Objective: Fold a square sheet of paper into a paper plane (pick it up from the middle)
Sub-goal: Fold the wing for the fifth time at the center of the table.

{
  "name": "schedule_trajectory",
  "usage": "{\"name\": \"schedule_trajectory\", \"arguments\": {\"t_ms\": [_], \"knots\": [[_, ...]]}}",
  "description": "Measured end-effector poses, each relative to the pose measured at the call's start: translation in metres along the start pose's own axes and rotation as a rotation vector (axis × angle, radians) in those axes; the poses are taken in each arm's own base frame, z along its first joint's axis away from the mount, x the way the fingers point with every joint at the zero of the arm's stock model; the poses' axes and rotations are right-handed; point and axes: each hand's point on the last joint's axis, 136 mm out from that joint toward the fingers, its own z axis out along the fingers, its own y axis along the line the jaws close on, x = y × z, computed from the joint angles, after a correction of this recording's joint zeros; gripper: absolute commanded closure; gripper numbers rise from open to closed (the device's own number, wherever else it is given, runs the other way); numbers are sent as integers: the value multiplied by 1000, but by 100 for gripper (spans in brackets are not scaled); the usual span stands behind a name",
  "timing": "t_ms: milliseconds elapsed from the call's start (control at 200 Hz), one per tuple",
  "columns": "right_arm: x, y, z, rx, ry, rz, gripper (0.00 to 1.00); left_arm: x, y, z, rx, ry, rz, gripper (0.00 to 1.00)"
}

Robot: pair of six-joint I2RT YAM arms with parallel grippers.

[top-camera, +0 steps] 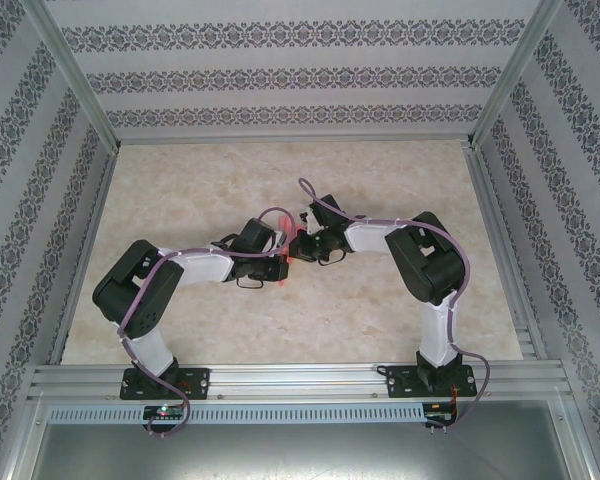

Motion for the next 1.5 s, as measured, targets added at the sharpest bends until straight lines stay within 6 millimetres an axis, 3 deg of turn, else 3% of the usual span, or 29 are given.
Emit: {"name": "schedule_trajectory", "arguments": {"t_ms": [375,600,809,1124,1499], "knots": [[6,-5,-12,0,4,61,85,0,3,1,-23,-6,108,100],[-4,9,-28,-53,-32,84,86,-1,4,0,-33,-10,177,100],[-10,23,-30,-115,-46,99,87,-1,4,0,-33,-9,212,100],[-20,30,-13,-167,-26,123,88,0,6,-1,-41,-8,219,100],[-35,24,8,-150,-12,121,88,-1,8,-3,-38,-8,208,100]]}}
